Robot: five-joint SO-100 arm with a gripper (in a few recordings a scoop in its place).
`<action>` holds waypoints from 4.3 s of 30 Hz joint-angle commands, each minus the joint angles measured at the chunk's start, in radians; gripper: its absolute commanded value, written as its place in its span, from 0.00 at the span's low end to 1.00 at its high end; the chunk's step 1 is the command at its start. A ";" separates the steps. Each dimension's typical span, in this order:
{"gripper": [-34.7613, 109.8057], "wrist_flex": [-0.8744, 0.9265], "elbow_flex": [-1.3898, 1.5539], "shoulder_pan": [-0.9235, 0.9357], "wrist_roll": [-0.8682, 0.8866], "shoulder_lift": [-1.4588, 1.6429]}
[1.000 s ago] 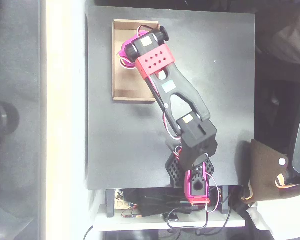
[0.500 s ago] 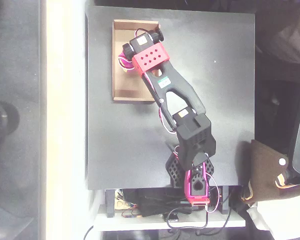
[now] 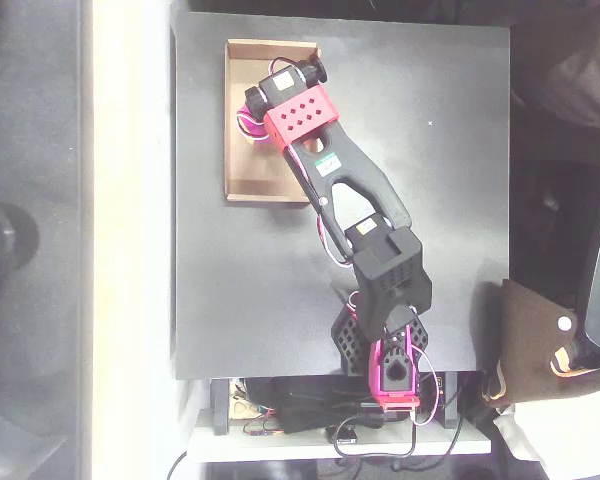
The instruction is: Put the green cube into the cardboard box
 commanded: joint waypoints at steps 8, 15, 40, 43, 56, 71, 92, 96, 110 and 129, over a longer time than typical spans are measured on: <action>0.52 0.008 -0.017 -0.008 0.009 0.023; 0.52 0.008 -0.017 -0.008 0.009 0.034; 0.52 -0.005 -0.032 0.037 0.009 0.630; 0.52 -0.005 -0.032 0.074 0.009 0.690; 0.52 -0.005 -0.032 0.308 0.008 0.801; 0.51 0.009 0.178 0.457 0.008 0.953; 0.32 -0.006 0.976 0.459 0.009 1.629; 0.29 -0.008 1.097 0.476 0.009 1.753; 0.26 -0.009 1.479 0.525 0.009 2.108; 0.26 -0.265 1.919 0.525 0.009 2.281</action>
